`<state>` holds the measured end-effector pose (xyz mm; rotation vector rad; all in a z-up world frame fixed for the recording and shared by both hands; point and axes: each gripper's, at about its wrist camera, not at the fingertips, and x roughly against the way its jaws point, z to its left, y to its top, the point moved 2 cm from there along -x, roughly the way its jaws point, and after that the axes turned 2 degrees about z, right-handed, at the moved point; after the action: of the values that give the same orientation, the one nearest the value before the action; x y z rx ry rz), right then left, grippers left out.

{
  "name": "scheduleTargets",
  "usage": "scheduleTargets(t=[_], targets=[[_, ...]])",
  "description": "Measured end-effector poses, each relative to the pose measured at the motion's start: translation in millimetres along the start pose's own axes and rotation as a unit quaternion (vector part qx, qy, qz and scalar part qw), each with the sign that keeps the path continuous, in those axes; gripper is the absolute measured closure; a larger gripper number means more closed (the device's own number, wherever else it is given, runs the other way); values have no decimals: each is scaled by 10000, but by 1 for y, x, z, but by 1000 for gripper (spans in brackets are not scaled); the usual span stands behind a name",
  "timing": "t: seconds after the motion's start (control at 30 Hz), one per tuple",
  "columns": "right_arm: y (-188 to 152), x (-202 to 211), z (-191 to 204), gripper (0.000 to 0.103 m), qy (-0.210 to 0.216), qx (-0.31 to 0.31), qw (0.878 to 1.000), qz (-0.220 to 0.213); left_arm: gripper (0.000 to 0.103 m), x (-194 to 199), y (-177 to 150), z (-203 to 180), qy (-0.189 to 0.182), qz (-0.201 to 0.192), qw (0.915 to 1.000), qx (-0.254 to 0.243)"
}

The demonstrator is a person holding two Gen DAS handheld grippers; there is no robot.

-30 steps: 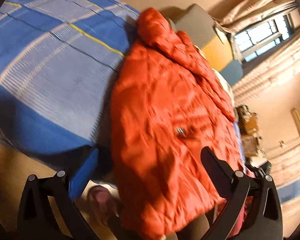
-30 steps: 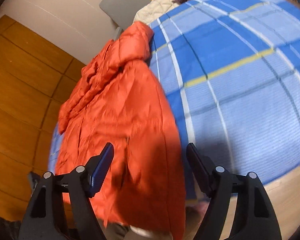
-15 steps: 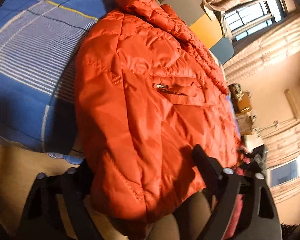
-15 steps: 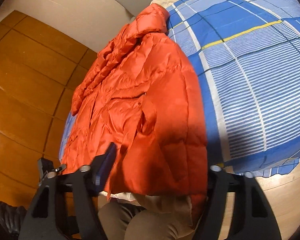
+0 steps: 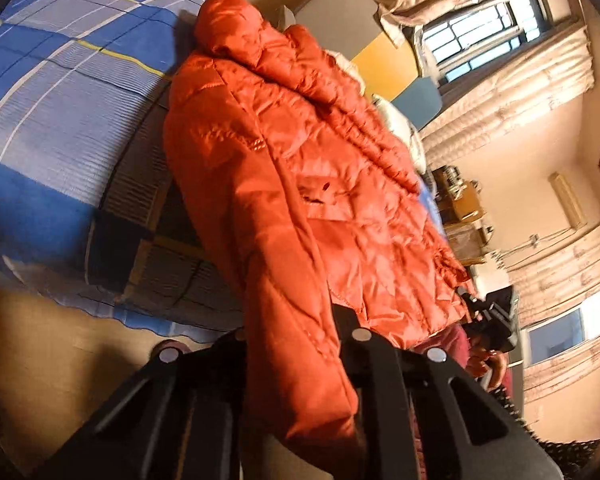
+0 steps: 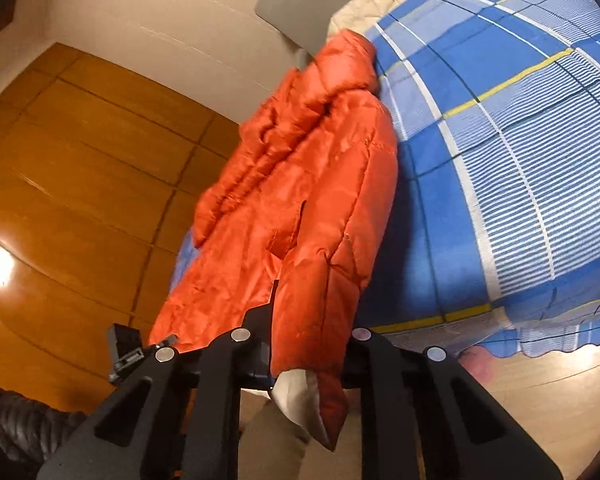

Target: Fold large clothes

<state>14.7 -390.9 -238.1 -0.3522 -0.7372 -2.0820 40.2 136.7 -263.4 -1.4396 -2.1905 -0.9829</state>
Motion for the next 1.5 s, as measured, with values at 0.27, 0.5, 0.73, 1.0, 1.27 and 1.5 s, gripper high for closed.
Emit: scheduleTargets(t=[0.27,0.5,0.73,1.0,1.27,1.5], targets=[[-12,26,14,87,587,-307,9978,-90,90,40,-27,-11,-373,-28,9993,24],[-28,57,28,87,1299,-794,9883,-52,90,85,-36,-33,-838,30,9963,178],[4,59,51,87,2018,-908,9749,-258,89,116,-9,-47,-1436,-127,9878,590],[53,42,66,87,2053,-722,9752,-409,88,119,39,-60,-1446,-385,9875,487],[103,21,79,87,2017,-561,9767,-480,87,100,96,-65,-1438,-616,9865,489],[125,1,74,87,1996,-700,9760,-518,87,81,125,-55,-1358,-685,9862,647]])
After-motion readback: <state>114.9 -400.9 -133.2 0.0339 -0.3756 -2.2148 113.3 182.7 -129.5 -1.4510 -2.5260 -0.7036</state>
